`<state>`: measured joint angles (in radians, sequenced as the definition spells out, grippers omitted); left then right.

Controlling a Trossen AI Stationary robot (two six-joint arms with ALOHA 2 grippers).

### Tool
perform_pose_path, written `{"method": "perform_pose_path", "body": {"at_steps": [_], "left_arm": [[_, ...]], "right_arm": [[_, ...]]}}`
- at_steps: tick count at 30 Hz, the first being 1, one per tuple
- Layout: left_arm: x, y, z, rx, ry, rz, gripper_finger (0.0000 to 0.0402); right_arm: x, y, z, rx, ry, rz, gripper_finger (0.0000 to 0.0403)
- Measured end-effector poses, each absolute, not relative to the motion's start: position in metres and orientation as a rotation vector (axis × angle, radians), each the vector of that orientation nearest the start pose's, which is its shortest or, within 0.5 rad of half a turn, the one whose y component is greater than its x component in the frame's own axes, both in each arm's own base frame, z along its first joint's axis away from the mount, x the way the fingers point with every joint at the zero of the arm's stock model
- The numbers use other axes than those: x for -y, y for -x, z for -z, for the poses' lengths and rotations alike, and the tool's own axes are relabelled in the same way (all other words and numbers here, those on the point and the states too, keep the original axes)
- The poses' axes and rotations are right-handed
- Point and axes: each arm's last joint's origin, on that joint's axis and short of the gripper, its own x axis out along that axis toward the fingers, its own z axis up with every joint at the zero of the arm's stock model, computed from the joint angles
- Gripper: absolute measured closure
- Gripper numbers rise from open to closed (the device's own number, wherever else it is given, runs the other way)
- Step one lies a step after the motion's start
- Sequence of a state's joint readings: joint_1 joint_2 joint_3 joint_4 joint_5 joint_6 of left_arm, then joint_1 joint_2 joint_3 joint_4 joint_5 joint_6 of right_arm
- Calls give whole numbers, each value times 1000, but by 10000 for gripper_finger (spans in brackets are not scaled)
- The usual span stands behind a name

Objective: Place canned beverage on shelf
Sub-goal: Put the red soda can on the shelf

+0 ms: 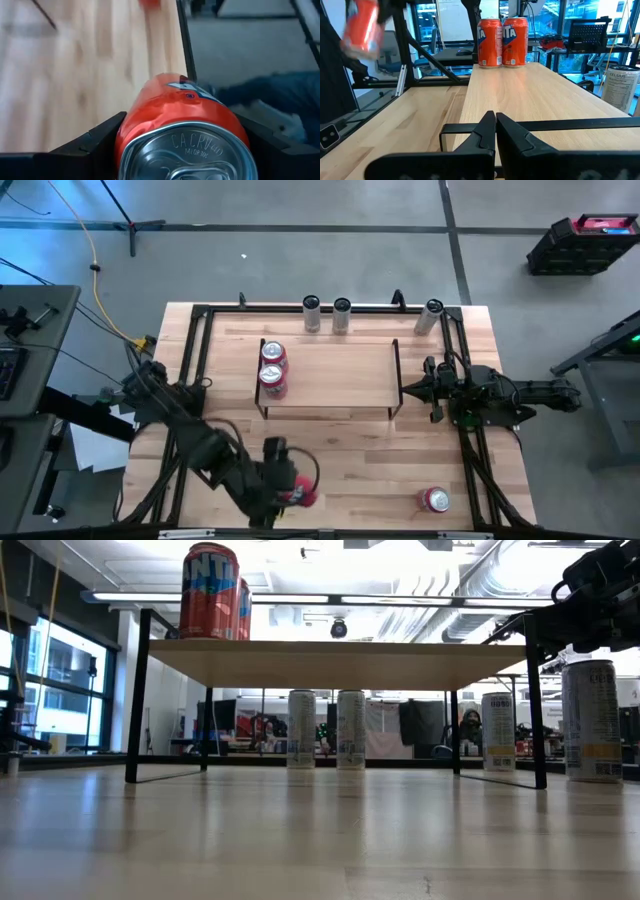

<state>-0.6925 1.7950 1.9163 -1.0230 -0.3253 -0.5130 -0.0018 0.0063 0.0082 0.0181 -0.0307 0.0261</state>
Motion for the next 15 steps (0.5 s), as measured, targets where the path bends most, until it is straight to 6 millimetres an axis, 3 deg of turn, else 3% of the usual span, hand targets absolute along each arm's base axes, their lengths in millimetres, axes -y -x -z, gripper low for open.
{"method": "perform_pose_path", "body": {"at_steps": [6, 15], "left_arm": [[185, -306, -416, -791, -130, 59, 116], [88, -329, -435, -849, -281, -118, 116]], "right_arm": [[-1, -98, -168, 20, -26, -29, 402], [-1, -98, -168, 20, -26, -29, 402]]}}
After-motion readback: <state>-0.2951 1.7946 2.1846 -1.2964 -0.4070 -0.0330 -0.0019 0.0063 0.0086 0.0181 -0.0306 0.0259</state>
